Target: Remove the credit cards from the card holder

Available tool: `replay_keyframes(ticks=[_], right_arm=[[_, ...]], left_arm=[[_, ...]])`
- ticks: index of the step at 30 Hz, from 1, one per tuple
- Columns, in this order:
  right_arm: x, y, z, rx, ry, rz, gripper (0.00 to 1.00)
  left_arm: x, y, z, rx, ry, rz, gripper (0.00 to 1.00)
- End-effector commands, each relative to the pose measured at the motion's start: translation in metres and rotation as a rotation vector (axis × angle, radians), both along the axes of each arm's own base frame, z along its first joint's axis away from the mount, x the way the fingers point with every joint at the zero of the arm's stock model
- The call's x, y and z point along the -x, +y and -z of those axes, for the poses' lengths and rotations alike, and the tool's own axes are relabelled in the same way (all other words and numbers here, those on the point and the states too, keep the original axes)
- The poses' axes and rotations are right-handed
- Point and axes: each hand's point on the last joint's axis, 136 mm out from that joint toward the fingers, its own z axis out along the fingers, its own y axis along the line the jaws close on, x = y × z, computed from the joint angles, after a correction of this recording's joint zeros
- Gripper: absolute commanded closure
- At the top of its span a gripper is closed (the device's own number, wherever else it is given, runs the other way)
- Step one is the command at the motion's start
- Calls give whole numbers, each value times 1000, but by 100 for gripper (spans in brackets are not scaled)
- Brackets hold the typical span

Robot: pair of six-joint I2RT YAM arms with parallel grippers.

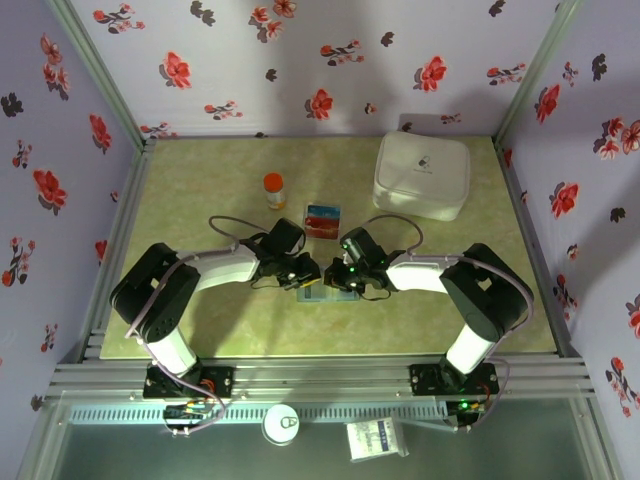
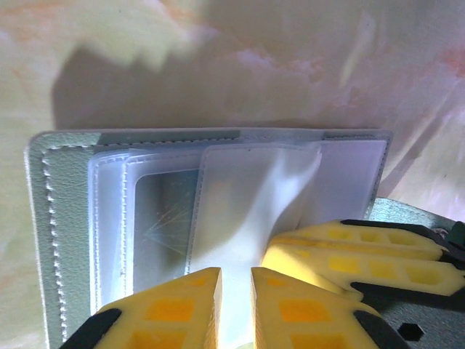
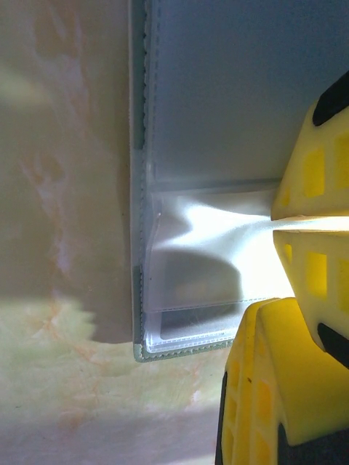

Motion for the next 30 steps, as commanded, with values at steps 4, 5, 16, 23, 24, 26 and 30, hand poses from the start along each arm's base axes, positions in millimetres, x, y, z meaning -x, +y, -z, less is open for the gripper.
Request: replay_keyframes(ticks=[4, 5, 16, 23, 24, 26, 30], right_arm=[[2, -4, 0, 2, 10, 4, 90], [2, -6, 1, 10, 13, 8, 90], [4, -14, 14, -85, 74, 41, 91], [7, -12, 21, -145, 109, 40, 91], [8, -12, 22, -143, 111, 41, 91], [8, -13, 24, -145, 112, 40, 91], [8, -14, 27, -156, 116, 45, 91]], left_arm=[[-3, 0, -7, -22, -27, 5, 80], [-3, 3, -7, -37, -31, 1, 78], [0, 15, 0, -83, -23, -23, 68], [-2, 6, -1, -48, -5, -21, 68], [-1, 6, 1, -52, 2, -20, 68], [0, 5, 3, -57, 11, -17, 68], [1, 3, 4, -57, 16, -13, 70]])
